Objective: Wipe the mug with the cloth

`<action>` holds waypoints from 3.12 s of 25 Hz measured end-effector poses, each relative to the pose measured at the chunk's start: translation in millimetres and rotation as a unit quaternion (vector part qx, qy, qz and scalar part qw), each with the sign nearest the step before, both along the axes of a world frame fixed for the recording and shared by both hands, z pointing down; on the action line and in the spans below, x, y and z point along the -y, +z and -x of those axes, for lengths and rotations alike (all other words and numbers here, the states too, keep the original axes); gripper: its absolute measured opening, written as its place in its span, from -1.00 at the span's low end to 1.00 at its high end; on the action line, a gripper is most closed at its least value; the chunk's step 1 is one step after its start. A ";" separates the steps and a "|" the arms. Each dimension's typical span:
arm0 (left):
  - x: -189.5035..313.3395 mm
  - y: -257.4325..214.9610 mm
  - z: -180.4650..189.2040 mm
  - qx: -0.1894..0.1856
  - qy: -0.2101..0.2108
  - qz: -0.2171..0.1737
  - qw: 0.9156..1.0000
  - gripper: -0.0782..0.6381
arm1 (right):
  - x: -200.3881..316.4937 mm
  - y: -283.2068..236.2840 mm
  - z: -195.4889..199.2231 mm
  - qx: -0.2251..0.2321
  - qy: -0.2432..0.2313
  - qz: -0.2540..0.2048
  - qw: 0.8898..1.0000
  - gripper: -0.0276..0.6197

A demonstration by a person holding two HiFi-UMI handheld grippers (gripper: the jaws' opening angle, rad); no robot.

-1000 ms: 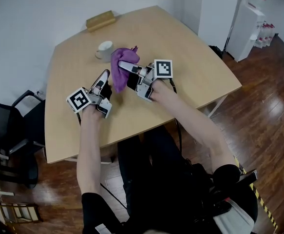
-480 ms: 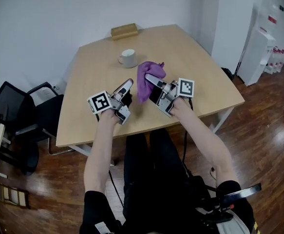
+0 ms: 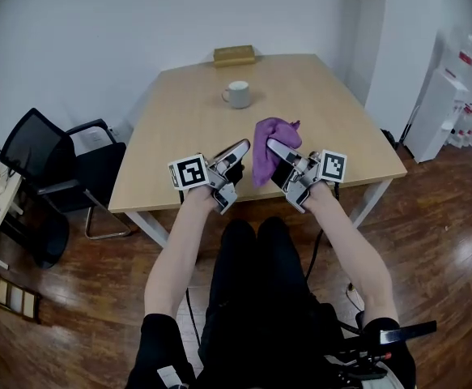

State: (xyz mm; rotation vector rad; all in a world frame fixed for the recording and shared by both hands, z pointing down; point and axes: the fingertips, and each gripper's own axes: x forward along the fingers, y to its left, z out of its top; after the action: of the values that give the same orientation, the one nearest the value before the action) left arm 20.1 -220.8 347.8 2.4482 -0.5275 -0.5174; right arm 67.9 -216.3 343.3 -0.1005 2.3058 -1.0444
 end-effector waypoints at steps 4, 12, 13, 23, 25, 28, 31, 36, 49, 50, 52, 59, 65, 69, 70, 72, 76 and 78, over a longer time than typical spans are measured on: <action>-29.6 -9.6 -7.7 0.000 0.007 -0.012 1.000 -0.78 | -27.9 -4.6 -6.7 -0.005 0.002 -0.010 1.000 -0.68; -97.6 -16.2 -19.0 -0.005 0.009 -0.015 1.000 -0.78 | -95.0 -4.7 -16.9 -0.006 -0.009 -0.014 1.000 -0.68; -106.8 -15.2 -21.3 -0.002 0.010 -0.014 1.000 -0.78 | -104.3 -4.0 -18.4 -0.008 -0.011 -0.015 1.000 -0.68; -220.4 9.3 -40.7 -0.005 0.020 -0.014 1.000 -0.78 | -222.1 17.9 -25.4 -0.015 -0.031 -0.032 0.999 -0.68; -237.1 6.1 -42.9 -0.004 0.022 -0.011 1.000 -0.78 | -239.8 14.4 -25.0 -0.015 -0.035 -0.032 0.999 -0.68; -247.6 -4.1 -41.4 0.000 0.016 -0.002 1.000 -0.78 | -252.2 3.6 -24.5 -0.020 -0.041 -0.029 0.999 -0.68; -255.7 -15.1 -40.8 -0.006 0.014 0.000 1.000 -0.78 | -259.2 -2.6 -22.6 -0.025 -0.048 -0.022 0.998 -0.68; -265.0 -28.9 -40.0 -0.018 0.008 0.015 1.000 -0.78 | -268.2 -14.7 -19.9 -0.028 -0.060 -0.012 0.998 -0.68; -337.5 -43.9 -55.6 -0.044 0.029 -0.013 0.999 -0.78 | -343.9 -20.3 -25.3 -0.015 -0.080 -0.010 0.997 -0.68; -344.4 -36.6 -58.1 -0.043 0.030 -0.013 0.999 -0.78 | -350.5 -14.0 -28.1 -0.015 -0.079 -0.015 0.997 -0.68; -350.9 -27.4 -60.8 -0.039 0.028 -0.010 0.999 -0.78 | -357.5 -6.7 -31.9 -0.014 -0.076 -0.019 0.997 -0.68; -351.1 -12.0 -54.1 -0.030 0.026 0.001 0.999 -0.78 | -359.9 5.0 -28.3 -0.016 -0.067 -0.024 0.997 -0.68; -348.6 -12.8 -55.3 -0.030 0.032 0.002 0.999 -0.78 | -357.0 6.3 -28.8 -0.016 -0.066 -0.017 0.998 -0.68; -350.0 -13.4 -55.5 -0.033 0.032 0.003 0.999 -0.78 | -359.0 5.5 -29.1 -0.018 -0.066 -0.026 0.997 -0.68; -350.4 -14.1 -55.5 -0.033 0.032 0.002 0.999 -0.78 | -359.5 5.0 -29.0 -0.018 -0.067 -0.028 0.997 -0.68; -350.8 -14.5 -55.5 -0.031 0.030 0.003 0.999 -0.78 | -360.0 5.0 -28.8 -0.019 -0.066 -0.029 0.997 -0.68; -350.2 -13.3 -54.3 -0.032 0.027 0.007 0.999 -0.78 | -360.2 5.6 -28.4 -0.023 -0.065 -0.030 0.997 -0.68; -350.4 -12.9 -54.0 -0.034 0.028 0.008 0.999 -0.78 | -360.1 5.8 -28.1 -0.024 -0.065 -0.031 0.997 -0.68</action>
State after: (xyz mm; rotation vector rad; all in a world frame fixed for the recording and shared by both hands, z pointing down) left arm 74.1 129.5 334.9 2.4140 -0.4319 -0.5694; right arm 96.0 143.8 349.0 0.0512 2.4119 -1.0446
